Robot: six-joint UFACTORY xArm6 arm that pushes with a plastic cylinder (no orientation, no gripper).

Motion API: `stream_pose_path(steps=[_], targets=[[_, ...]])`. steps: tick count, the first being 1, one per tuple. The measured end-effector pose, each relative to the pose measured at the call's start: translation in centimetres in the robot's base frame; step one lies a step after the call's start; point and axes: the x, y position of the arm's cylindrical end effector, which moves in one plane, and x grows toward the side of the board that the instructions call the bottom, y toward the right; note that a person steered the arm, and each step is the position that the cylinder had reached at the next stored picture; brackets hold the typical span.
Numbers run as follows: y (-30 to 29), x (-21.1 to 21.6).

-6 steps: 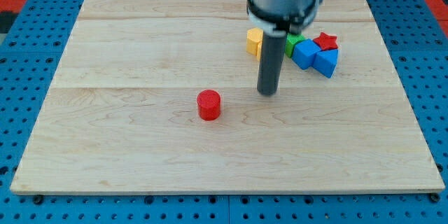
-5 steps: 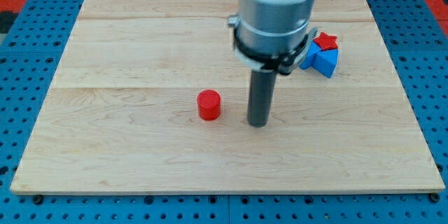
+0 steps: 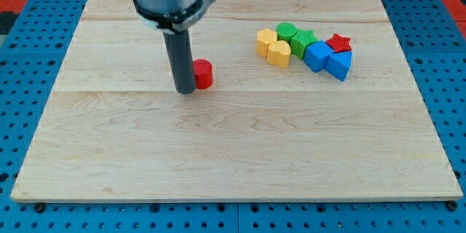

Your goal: Push the red circle into the yellow heart

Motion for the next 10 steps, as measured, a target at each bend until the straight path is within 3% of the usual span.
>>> stream_pose_path(steps=[1,7,9,10], targets=[[3.7,-0.5],[4.4,-10.3],[8.8,-5.2],[5.9,-4.9]])
